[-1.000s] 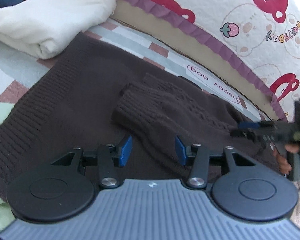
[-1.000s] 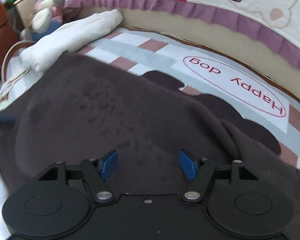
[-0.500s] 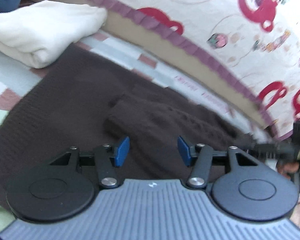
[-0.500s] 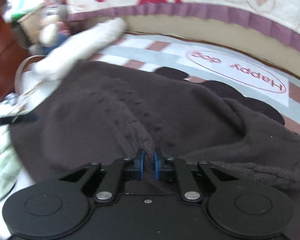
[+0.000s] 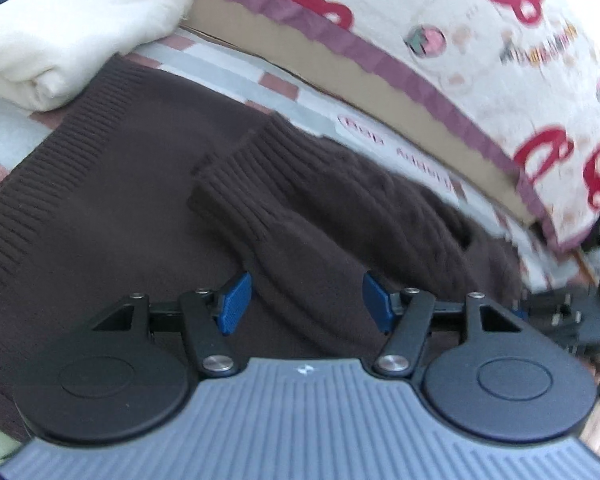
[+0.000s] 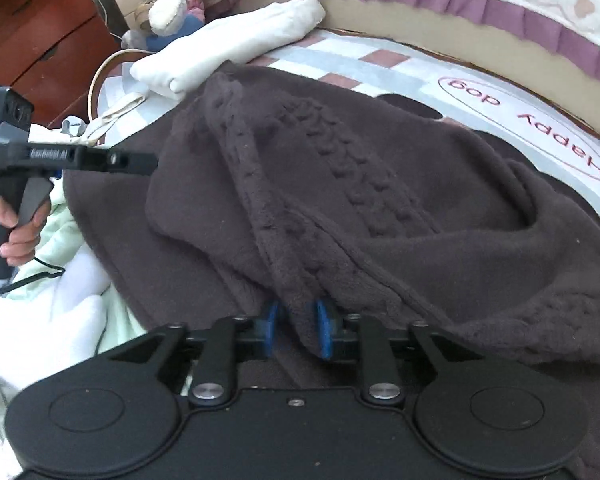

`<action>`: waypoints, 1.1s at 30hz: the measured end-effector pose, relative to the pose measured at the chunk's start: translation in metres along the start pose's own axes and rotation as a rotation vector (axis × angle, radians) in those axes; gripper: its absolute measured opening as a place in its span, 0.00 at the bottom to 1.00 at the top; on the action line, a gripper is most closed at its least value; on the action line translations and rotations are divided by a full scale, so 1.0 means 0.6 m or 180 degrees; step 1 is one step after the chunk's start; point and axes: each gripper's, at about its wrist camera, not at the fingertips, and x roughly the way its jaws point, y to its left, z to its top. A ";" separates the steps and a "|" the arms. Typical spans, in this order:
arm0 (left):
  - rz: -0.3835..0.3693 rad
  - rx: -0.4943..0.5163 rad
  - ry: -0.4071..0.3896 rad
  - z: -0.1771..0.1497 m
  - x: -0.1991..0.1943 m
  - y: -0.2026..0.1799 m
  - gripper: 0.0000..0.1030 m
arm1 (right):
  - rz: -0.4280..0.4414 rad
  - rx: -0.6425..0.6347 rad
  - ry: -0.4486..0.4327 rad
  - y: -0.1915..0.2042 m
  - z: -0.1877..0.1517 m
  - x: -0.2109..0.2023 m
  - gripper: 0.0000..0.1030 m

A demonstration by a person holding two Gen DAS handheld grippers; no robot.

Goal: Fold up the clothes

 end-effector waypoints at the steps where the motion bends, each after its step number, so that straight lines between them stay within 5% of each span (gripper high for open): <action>1: -0.0001 0.0029 0.0026 -0.003 0.002 -0.002 0.59 | 0.0004 -0.0006 -0.0028 0.000 0.004 0.004 0.37; 9: -0.0035 0.0024 0.0107 -0.009 0.008 0.000 0.59 | -0.0273 -0.0111 -0.0380 -0.014 0.062 0.048 0.49; 11: -0.0035 0.0008 0.0111 -0.009 0.007 0.003 0.59 | -0.0021 0.0226 -0.0314 -0.042 0.079 0.069 0.49; 13: -0.0033 -0.0034 0.0098 -0.009 0.005 0.008 0.59 | 0.0484 0.0639 -0.0498 -0.064 0.082 0.073 0.12; 15: 0.0000 -0.0079 -0.0014 -0.006 -0.002 0.009 0.59 | 0.1046 0.0804 -0.0953 -0.064 0.074 0.044 0.12; 17: -0.0002 0.0018 -0.0324 -0.001 -0.032 0.005 0.59 | 0.1244 0.0702 -0.0946 -0.046 0.071 0.018 0.12; 20: 0.0000 0.0120 -0.0651 0.010 -0.068 0.002 0.65 | 0.1180 0.0353 -0.0634 -0.016 0.050 -0.007 0.12; 27: -0.0090 -0.0446 -0.0627 0.026 -0.077 0.045 0.65 | 0.0811 -0.0433 0.0504 0.039 -0.014 -0.014 0.13; 33: -0.0034 -0.0550 -0.0509 0.021 -0.063 0.049 0.65 | 0.0428 -0.0919 0.0482 0.098 -0.012 -0.011 0.24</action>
